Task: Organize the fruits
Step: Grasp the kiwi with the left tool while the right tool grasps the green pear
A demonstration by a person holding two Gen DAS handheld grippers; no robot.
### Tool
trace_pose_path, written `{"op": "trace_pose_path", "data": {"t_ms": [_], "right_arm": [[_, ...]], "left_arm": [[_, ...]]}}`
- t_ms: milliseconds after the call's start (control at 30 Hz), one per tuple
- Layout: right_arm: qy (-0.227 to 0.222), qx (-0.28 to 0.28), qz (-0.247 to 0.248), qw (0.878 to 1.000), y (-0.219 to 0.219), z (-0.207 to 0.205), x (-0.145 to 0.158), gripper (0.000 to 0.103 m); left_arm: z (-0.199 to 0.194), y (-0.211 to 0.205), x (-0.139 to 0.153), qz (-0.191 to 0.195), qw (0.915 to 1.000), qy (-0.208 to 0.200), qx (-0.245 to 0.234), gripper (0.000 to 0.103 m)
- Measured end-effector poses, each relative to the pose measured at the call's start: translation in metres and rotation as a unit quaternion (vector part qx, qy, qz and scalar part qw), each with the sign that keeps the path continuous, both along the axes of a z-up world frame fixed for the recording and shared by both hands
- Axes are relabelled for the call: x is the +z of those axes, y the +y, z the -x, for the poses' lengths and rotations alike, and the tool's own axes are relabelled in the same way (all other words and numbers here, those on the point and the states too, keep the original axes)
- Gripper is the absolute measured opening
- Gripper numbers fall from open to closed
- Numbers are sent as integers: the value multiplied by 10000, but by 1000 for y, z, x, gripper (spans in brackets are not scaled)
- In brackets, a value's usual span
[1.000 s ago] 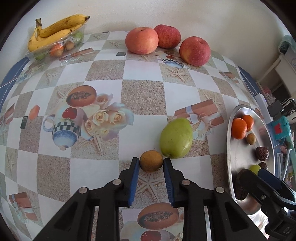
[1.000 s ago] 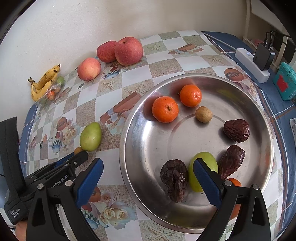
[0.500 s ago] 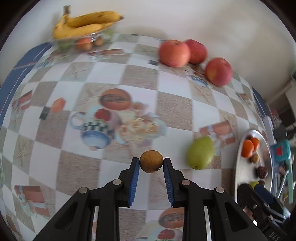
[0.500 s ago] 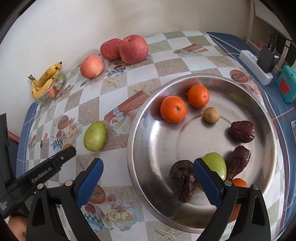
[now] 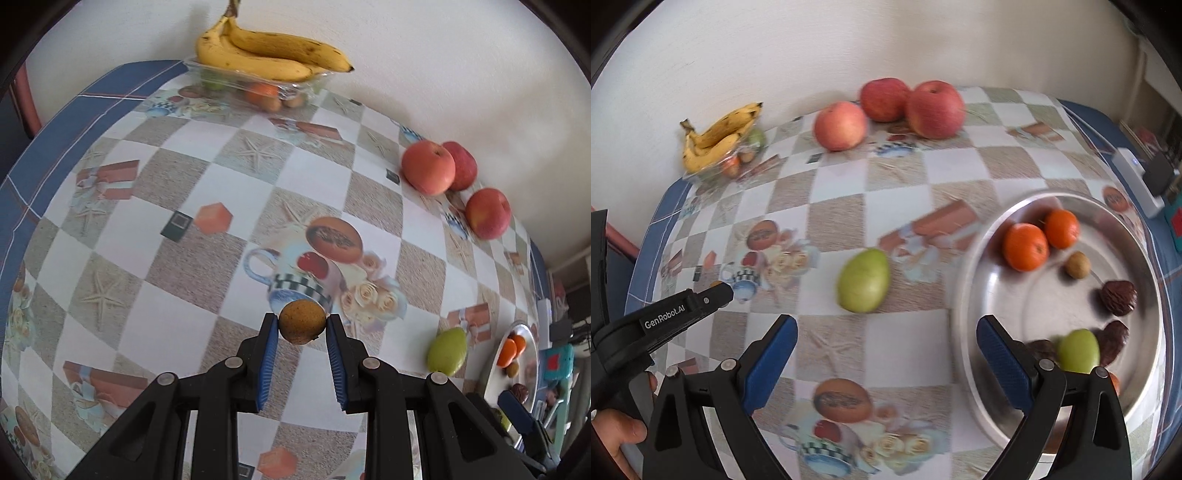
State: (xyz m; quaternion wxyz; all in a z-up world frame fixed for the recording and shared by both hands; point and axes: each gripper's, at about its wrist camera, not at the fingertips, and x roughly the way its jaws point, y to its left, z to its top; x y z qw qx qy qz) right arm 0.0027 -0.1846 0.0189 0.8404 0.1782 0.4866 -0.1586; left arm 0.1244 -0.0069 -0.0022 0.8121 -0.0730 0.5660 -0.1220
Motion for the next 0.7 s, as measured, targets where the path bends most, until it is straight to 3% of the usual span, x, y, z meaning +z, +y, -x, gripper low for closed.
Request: {"op": "trace_pose_path", "data": {"t_ms": [233, 567, 700], "right_arm": [[203, 345, 219, 9990, 19, -27, -13, 98], [828, 316, 725, 9934, 10, -60, -48, 98], [1039, 383, 457, 9928, 12, -71, -62, 102]], "left_arm": [[-4, 6, -7, 70, 9999, 139, 71, 28], [-8, 7, -14, 75, 9997, 228, 108, 28], [-9, 9, -18, 65, 9994, 280, 168, 28]]}}
